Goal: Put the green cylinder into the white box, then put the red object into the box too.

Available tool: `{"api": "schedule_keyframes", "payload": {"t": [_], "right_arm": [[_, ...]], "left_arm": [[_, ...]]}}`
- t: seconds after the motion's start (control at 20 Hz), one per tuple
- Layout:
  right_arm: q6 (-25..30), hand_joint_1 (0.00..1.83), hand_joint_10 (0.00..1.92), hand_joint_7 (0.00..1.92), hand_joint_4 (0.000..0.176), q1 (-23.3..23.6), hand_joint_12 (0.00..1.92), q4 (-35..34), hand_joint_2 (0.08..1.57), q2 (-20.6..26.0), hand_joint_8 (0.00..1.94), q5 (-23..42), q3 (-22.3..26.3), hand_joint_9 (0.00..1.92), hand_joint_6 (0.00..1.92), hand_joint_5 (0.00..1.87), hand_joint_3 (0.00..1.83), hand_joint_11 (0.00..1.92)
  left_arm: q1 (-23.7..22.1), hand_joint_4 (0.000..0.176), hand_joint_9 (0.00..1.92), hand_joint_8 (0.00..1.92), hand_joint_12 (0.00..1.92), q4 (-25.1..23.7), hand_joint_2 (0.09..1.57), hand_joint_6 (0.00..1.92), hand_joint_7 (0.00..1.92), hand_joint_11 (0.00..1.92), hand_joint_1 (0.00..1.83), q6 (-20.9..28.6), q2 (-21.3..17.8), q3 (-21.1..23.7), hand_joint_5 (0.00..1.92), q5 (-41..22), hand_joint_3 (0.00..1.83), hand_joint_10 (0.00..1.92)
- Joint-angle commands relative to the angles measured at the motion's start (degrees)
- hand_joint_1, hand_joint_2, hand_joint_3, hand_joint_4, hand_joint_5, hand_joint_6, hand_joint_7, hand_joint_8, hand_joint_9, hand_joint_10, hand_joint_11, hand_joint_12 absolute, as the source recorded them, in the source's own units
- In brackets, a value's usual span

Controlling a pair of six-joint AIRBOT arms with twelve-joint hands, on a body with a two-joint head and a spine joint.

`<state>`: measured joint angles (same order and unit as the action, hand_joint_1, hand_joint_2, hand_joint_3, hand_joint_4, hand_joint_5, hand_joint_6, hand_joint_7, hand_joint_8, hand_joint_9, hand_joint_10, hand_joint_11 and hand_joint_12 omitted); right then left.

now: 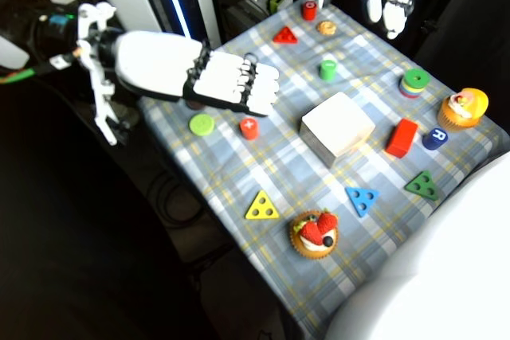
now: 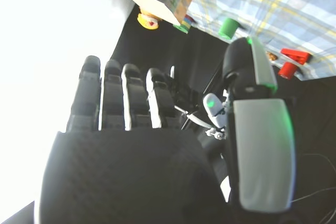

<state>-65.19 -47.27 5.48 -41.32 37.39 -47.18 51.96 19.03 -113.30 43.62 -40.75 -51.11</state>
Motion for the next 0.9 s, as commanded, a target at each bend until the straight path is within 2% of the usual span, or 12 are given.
{"api": "schedule_keyframes", "payload": {"t": [0.0, 0.05, 0.1, 0.25, 0.3, 0.35, 0.45, 0.5, 0.55, 0.65, 0.7, 0.85], "right_arm": [[-0.17, 0.73, 0.11, 0.0, 0.0, 0.81, 0.48, -0.62, 1.16, -0.22, 0.0, 6.6, -0.15, 0.0, 0.0, 0.0, 0.01, 0.0], [-0.17, 0.73, 0.1, 0.0, 0.0, 0.8, 0.46, -0.72, 1.17, -0.3, 0.0, 6.59, -0.2, 0.0, 0.0, 0.0, 0.01, 0.0], [-0.17, 0.72, 0.08, 0.0, 0.0, 0.8, 0.39, -0.86, 1.17, -0.36, 0.0, 6.6, -0.26, 0.0, 0.0, 0.0, 0.0, 0.0], [-0.17, 0.73, 0.04, 0.0, 0.0, 0.79, 0.36, -1.13, 1.17, -0.39, 0.0, 6.63, -0.29, 0.0, 0.0, 0.0, 0.0, 0.0], [-0.17, 0.72, 0.02, 0.0, 0.0, 0.77, 0.3, -1.31, 1.17, -0.4, 0.0, 6.7, -0.31, 0.0, 0.0, 0.0, 0.0, 0.0], [-0.17, 0.71, 0.02, 0.0, 0.0, 0.76, 0.28, -1.43, 1.17, -0.43, 0.0, 6.79, -0.35, 0.0, 0.0, 0.0, 0.0, 0.0], [-0.17, 0.69, 0.0, 0.0, 0.0, 0.75, 0.23, -1.81, 1.18, -0.55, 0.0, 7.04, -0.49, 0.0, 0.0, 0.0, 0.0, 0.0], [-0.17, 0.71, 0.0, 0.0, 0.0, 0.73, 0.37, -1.98, 1.17, -0.55, 0.0, 7.17, -0.51, 0.01, 0.0, 0.0, 0.0, 0.0], [-0.17, 0.68, 0.0, 0.0, 0.0, 0.7, 0.27, -2.07, 1.18, -0.55, 0.0, 7.25, -0.52, 0.0, 0.0, 0.0, 0.0, 0.0], [-0.17, 0.65, 0.0, 0.0, 0.0, 0.66, 0.3, -2.14, 1.19, -0.55, 0.0, 7.27, -0.54, 0.01, 0.0, 0.0, 0.0, 0.0], [-0.17, 0.61, 0.0, 0.0, 0.0, 0.63, 0.3, -2.17, 1.2, -0.55, 0.0, 7.26, -0.54, 0.0, 0.0, 0.0, 0.0, 0.0], [-0.17, 0.59, 0.0, 0.0, 0.0, 0.6, 0.25, -2.31, 1.21, -0.6, 0.0, 7.26, -0.56, 0.0, 0.0, 0.0, 0.0, 0.0]], "left_arm": [[-0.59, 0.065, 0.14, 0.0, 0.86, -0.75, 1.04, 0.0, 0.18, 0.0, 0.83, -0.77, 0.35, 0.08, 0.18, -6.4, 0.0, 0.08], [-0.58, 0.067, 0.14, 0.0, 0.87, -0.53, 1.04, 0.0, 0.18, 0.0, 0.84, -1.06, 0.38, 0.11, 0.18, -6.34, 0.0, 0.07], [-0.56, 0.074, 0.14, 0.0, 0.76, -0.34, 1.05, 0.0, 0.17, 0.0, 0.82, -1.07, 0.44, 0.0, 0.16, -6.23, 0.0, 0.06], [-0.43, 0.068, 0.16, 0.01, 0.66, 0.91, 1.06, 0.0, 0.2, 0.0, 0.86, -1.9, 0.77, -0.37, 0.16, -5.48, 0.0, 0.05], [-0.42, 0.051, 0.18, 0.01, 0.61, 1.62, 1.06, 0.01, 0.27, 0.0, 0.89, -2.52, 1.16, -0.78, 0.23, -4.26, 0.0, 0.05], [-0.43, 0.034, 0.2, 0.01, 0.64, 2.18, 1.04, 0.01, 0.32, 0.0, 0.91, -2.95, 1.64, -1.25, 0.29, -2.95, 0.0, 0.05], [-0.48, 0.025, 0.24, 0.02, 0.65, 3.13, 1.04, 0.03, 0.38, 0.0, 0.95, -3.08, 2.91, -2.51, 0.35, -0.21, 0.0, 0.06], [-0.56, 0.019, 0.26, 0.01, 0.62, 3.64, 1.04, 0.02, 0.4, 0.0, 0.98, -3.2, 3.62, -3.1, 0.39, 0.89, 0.0, 0.06], [-0.65, 0.025, 0.28, 0.01, 0.67, 4.07, 1.04, 0.02, 0.42, 0.0, 0.98, -3.44, 4.19, -3.52, 0.42, 1.52, 0.0, 0.06], [-1.32, 0.033, 0.32, 0.01, 0.71, 6.09, 1.04, 0.02, 0.44, 0.0, 0.98, -6.42, 6.1, -4.67, 0.44, 3.94, 0.0, 0.06], [-1.48, 0.013, 0.37, 0.01, 0.81, 6.28, 1.02, 0.02, 0.48, 0.0, 1.01, -6.56, 6.66, -5.07, 0.47, 4.63, 0.0, 0.07], [-1.59, 0.008, 0.41, 0.02, 0.92, 7.46, 1.02, 0.02, 0.53, 0.0, 1.03, -6.94, 8.14, -6.42, 0.5, 6.15, 0.0, 0.08]]}}
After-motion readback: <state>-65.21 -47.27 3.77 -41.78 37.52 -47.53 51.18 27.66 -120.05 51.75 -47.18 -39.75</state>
